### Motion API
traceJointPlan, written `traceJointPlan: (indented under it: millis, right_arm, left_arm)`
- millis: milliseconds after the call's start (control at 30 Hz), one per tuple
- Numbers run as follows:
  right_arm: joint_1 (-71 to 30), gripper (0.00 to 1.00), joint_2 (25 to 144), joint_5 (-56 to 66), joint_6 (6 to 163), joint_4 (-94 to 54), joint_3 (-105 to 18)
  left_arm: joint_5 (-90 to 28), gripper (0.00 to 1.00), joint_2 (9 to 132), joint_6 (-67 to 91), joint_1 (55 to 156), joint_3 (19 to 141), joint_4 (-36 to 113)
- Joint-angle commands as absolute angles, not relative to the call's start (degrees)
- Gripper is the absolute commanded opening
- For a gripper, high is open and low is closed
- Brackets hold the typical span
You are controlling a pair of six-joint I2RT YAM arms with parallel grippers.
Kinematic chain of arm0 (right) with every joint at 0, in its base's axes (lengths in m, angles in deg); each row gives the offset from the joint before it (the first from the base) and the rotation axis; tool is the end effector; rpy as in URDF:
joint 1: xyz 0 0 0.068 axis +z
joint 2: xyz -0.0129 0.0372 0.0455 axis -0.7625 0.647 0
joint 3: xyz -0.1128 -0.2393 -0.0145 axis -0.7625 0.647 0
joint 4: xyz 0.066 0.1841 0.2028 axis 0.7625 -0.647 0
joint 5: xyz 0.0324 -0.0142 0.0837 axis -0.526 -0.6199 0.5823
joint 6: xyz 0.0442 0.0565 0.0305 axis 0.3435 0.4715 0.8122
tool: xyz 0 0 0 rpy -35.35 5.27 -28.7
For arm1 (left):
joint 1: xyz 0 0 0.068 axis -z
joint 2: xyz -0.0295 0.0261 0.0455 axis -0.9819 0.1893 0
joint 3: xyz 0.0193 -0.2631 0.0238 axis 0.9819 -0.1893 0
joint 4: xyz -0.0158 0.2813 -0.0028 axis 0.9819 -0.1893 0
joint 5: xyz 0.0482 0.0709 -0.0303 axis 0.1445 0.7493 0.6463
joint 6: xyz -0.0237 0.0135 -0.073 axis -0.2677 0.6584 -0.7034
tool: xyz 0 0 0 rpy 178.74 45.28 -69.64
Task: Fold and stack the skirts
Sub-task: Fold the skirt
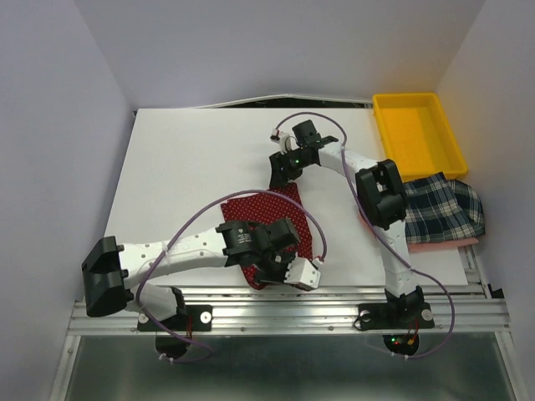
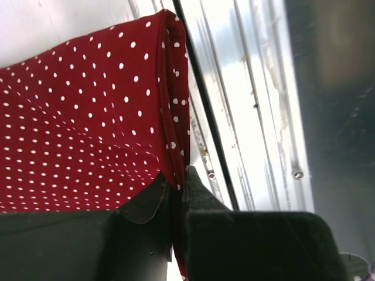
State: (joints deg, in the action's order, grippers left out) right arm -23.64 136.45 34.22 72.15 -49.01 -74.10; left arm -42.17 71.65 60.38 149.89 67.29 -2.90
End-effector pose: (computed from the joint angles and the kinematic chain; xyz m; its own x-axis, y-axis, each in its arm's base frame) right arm 0.4580 0.2681 0.1252 -0.6899 -0.4204 -0.5893 -0.7121 0.5406 0.4480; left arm 0.0809 -0.2993 0.2244 0.3523 0.7163 -0.6023 0.9247 -0.3656 0.1061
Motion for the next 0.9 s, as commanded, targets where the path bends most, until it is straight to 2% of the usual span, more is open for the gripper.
traceJointPlan:
  millis: [0, 300, 367, 400, 533, 600, 867]
  right_arm:
    - [-23.0, 0.65, 137.2, 36.1, 69.0, -51.0, -73.3]
    - [-23.0, 0.67, 134.5, 39.7, 65.8, -50.3, -74.6]
    - [-23.0, 0.57, 134.9, 41.5, 64.7, -50.6, -75.0]
    - [-23.0, 0.49, 135.3, 43.0, 63.2, -51.5, -75.6]
    - [-22.4, 0.35, 137.1, 44.7, 58.9, -56.5, -73.2]
    - [-21.7, 0.34, 136.4, 44.9, 58.2, -56.4, -70.7]
    - [-19.3, 0.21, 135.6, 45.7, 55.2, -56.2, -63.5]
  left_arm:
    - [-50.1, 0.00, 69.4, 60.3, 150.0, 72.7, -7.7]
    - [-54.0, 0.00, 69.8, 63.4, 148.9, 74.1, -10.5]
    - [-54.4, 0.00, 69.9, 64.1, 148.8, 74.4, -11.2]
    - [-54.5, 0.00, 69.9, 64.2, 148.4, 74.7, -11.4]
    - [-56.1, 0.00, 70.3, 64.3, 145.5, 76.4, -12.4]
    - [-56.9, 0.00, 70.8, 64.6, 143.7, 77.7, -13.3]
    - [-58.7, 0.00, 74.2, 65.6, 137.2, 83.9, -15.7]
